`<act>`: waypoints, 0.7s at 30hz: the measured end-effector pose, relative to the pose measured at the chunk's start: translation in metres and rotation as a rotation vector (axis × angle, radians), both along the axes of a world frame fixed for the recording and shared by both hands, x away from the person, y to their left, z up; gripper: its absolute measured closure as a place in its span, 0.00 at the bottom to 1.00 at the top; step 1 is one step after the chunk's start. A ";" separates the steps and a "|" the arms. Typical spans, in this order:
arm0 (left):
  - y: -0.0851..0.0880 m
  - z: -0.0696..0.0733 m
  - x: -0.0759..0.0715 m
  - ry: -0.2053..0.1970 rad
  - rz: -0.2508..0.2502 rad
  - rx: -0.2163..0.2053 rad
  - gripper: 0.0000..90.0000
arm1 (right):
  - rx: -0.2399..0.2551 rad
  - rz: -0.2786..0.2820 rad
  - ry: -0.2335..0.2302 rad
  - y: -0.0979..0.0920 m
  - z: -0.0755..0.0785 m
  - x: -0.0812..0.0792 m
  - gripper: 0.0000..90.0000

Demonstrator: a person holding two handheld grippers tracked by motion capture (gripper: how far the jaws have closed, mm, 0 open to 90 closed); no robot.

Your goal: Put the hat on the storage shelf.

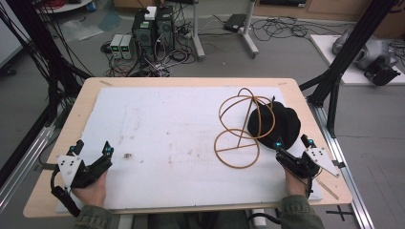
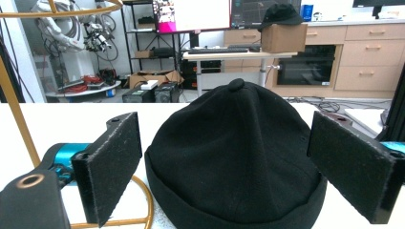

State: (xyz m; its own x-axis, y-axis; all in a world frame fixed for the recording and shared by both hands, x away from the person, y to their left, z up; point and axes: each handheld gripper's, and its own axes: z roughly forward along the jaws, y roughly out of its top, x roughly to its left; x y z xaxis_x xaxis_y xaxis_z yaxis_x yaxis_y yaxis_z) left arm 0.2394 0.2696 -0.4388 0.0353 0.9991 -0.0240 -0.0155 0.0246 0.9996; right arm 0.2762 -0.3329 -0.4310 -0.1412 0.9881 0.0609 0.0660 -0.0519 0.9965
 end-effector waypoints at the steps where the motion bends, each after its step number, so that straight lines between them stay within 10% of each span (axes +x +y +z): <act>1: 0.000 0.000 0.000 0.003 -0.001 -0.001 0.18 | -0.002 0.001 -0.003 0.000 0.000 0.000 0.12; 21: -0.001 0.001 0.000 0.004 0.018 -0.001 0.19 | 0.004 0.057 0.040 0.001 0.009 0.003 0.12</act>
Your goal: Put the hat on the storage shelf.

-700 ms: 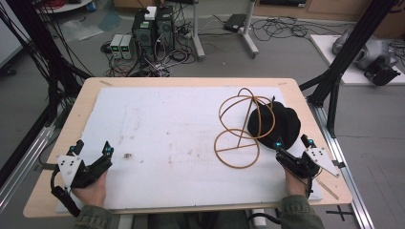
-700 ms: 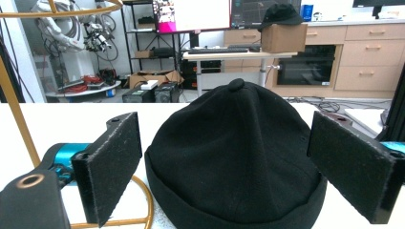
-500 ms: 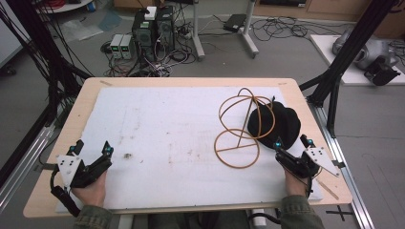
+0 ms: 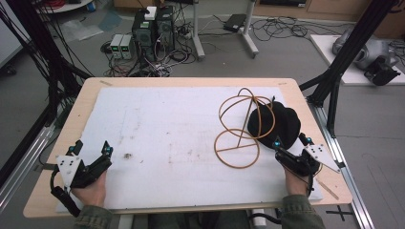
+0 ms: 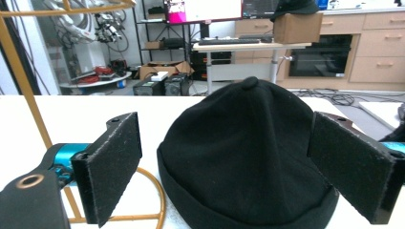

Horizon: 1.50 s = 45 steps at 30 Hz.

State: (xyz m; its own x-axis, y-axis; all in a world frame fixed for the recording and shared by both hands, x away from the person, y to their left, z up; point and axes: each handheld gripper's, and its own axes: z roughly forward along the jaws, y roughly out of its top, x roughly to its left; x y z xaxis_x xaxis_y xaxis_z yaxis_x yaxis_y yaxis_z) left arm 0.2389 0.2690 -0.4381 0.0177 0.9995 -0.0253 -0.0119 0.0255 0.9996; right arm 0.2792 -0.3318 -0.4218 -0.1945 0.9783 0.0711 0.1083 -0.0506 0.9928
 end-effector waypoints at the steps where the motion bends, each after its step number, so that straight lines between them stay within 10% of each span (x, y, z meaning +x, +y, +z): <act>1: 0.000 0.000 0.000 0.001 -0.001 -0.001 0.19 | 0.005 0.015 0.005 -0.001 0.001 0.001 0.12; 45: 0.006 0.000 -0.004 -0.001 0.018 -0.009 0.19 | -0.055 -0.007 0.114 -0.005 0.008 0.064 0.12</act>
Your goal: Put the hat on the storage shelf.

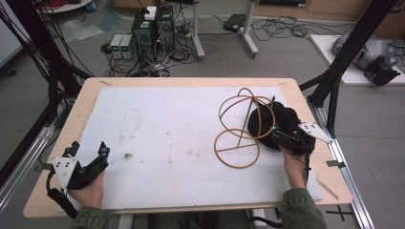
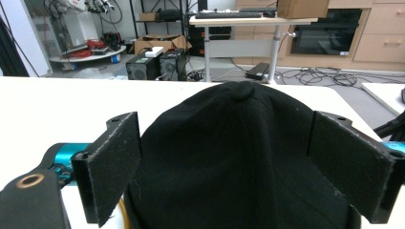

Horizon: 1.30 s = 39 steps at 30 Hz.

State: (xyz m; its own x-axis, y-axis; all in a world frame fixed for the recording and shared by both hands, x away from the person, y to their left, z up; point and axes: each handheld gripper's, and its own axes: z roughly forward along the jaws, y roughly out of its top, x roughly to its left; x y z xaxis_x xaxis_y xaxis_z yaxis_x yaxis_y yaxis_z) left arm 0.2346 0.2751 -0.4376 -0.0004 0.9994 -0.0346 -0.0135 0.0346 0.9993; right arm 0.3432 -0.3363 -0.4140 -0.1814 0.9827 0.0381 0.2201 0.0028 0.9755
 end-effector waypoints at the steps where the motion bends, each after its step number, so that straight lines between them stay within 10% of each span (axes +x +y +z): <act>1: 0.000 0.000 0.000 -0.001 0.001 0.001 0.19 | -0.008 0.001 0.005 0.001 0.000 0.003 0.12; 30: 0.002 0.000 -0.002 0.006 -0.002 -0.001 0.20 | -0.055 -0.073 0.164 0.003 -0.006 0.035 0.24; 37: 0.003 0.000 -0.002 0.010 -0.009 -0.003 0.20 | -0.066 -0.079 0.196 0.003 -0.009 0.037 0.56; 39: 0.002 0.000 -0.001 0.008 -0.018 -0.003 0.20 | -0.062 -0.098 0.200 0.001 -0.008 0.036 0.79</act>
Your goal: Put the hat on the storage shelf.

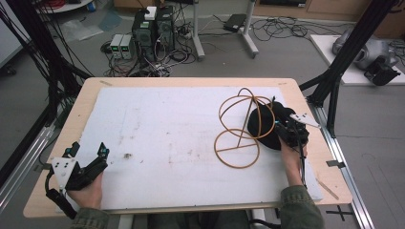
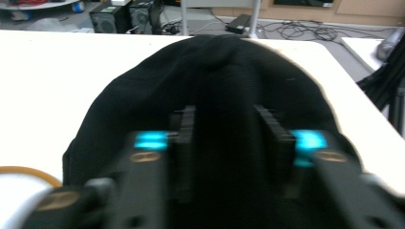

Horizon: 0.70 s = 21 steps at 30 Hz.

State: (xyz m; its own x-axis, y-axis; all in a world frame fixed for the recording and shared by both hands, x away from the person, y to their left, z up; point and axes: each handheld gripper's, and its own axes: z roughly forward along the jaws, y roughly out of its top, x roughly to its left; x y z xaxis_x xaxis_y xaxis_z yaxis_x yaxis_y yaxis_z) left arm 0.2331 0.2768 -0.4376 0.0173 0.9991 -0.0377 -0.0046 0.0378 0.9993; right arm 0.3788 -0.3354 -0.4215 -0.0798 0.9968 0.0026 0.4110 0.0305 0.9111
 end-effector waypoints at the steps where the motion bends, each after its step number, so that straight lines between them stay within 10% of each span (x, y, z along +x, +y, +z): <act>1: 0.000 0.000 0.000 -0.002 -0.004 0.001 0.20 | 0.006 -0.004 -0.001 -0.001 0.001 0.000 0.85; 21: -0.001 0.000 0.000 -0.003 -0.001 0.006 0.20 | 0.020 -0.010 -0.079 -0.003 0.013 -0.011 0.96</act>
State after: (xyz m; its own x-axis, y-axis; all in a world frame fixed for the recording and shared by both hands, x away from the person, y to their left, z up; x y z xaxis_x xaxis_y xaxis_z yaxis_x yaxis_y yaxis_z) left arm 0.2333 0.2763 -0.4375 0.0187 0.9993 -0.0317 -0.0074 0.0318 0.9995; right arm 0.3682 -0.3384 -0.4087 -0.0702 0.9974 0.0165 0.3381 0.0082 0.9411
